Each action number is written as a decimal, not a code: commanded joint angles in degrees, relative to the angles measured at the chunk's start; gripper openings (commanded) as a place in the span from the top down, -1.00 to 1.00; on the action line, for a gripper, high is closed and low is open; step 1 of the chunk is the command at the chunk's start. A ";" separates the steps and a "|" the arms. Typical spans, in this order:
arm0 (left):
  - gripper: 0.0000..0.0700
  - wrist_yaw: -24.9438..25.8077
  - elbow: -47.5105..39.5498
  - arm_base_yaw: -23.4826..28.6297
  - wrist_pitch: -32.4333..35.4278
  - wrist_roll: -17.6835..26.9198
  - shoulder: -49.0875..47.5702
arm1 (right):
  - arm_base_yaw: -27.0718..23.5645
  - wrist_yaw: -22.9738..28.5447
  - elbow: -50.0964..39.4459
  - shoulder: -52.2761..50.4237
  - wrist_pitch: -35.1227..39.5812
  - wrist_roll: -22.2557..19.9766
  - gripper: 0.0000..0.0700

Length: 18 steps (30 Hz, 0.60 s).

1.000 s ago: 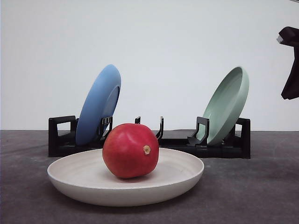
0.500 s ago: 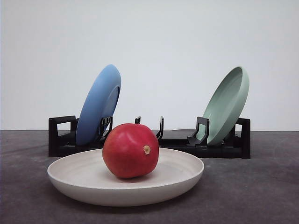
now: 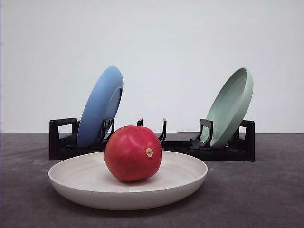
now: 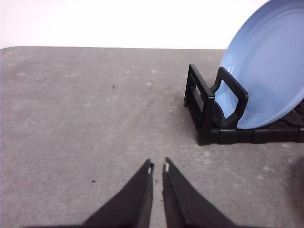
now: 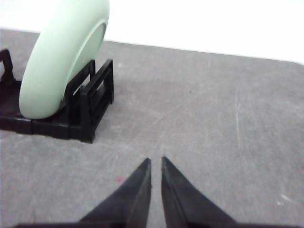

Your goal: Place pomegranate in white plate

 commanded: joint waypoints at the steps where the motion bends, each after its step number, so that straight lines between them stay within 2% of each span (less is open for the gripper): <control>1: 0.95 0.13 -0.52 0.00 0.88 0.71 -0.02 | -0.15 1.34 -0.22 -1.54 0.88 0.72 0.90; 3: 0.95 0.13 -0.52 0.00 0.84 0.72 -0.02 | -0.48 2.74 -0.22 -1.32 1.63 0.74 0.90; 18: 0.95 0.13 -0.52 0.00 0.86 0.72 -0.02 | -0.87 2.41 -0.22 -1.32 1.65 0.80 0.90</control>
